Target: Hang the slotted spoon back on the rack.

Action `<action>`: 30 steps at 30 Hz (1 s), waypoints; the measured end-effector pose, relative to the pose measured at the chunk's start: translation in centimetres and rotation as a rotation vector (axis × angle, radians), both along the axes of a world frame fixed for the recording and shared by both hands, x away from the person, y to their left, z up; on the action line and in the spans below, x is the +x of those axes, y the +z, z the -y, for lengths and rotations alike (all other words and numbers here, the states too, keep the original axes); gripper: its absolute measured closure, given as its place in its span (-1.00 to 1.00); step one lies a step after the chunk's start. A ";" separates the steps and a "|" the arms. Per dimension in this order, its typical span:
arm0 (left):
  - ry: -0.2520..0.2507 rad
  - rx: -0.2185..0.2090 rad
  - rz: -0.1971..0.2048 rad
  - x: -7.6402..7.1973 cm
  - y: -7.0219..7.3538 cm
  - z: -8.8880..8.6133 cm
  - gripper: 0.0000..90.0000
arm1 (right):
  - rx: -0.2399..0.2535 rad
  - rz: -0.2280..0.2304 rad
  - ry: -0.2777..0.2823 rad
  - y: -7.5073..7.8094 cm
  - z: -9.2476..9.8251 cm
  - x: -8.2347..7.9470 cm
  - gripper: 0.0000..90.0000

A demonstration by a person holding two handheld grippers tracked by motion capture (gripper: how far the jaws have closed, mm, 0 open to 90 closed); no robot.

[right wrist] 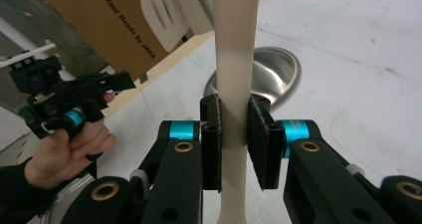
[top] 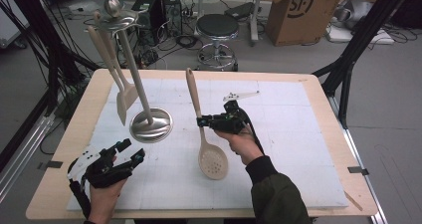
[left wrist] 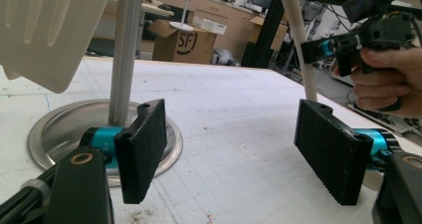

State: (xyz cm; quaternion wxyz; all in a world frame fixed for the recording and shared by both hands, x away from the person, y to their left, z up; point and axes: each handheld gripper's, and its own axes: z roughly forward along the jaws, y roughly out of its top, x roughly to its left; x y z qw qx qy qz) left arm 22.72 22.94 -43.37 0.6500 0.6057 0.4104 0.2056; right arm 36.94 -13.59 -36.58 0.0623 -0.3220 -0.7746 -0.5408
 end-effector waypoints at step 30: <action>-0.002 -0.004 0.001 -0.2 0.0 -0.2 -0.35 | 0.016 0.114 0.085 7.1 -4.3 0.3 0.73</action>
